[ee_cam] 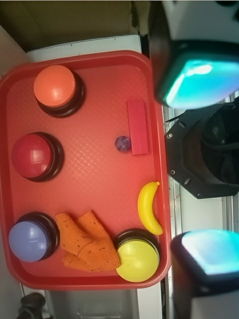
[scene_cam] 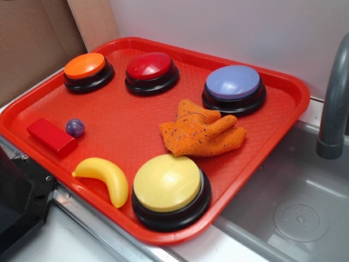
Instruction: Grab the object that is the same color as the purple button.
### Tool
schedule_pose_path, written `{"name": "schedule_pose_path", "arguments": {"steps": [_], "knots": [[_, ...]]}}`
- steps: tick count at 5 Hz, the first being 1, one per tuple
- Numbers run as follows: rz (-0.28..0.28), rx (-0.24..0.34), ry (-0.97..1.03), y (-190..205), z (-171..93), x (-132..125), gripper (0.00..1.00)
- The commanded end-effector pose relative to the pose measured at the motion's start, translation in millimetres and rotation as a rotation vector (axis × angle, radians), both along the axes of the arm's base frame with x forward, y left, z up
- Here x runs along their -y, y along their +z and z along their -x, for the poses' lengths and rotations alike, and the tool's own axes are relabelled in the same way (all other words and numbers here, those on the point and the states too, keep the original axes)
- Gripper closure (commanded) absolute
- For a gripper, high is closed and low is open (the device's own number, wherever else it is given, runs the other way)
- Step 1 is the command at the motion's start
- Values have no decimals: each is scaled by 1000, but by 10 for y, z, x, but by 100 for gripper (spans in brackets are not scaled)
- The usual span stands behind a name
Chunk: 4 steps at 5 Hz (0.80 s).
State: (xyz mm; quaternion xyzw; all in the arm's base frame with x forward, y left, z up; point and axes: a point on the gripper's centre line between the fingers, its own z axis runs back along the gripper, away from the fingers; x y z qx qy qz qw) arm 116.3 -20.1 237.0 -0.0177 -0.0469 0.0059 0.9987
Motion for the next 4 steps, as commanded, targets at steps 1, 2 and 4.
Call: {"name": "schedule_pose_path", "arguments": {"steps": [1, 2, 4], "knots": [[0, 0, 0, 0, 0, 0, 0], [-15, 52, -31, -76, -86, -104, 0], [-103, 92, -22, -502, -230, -281, 0]]}}
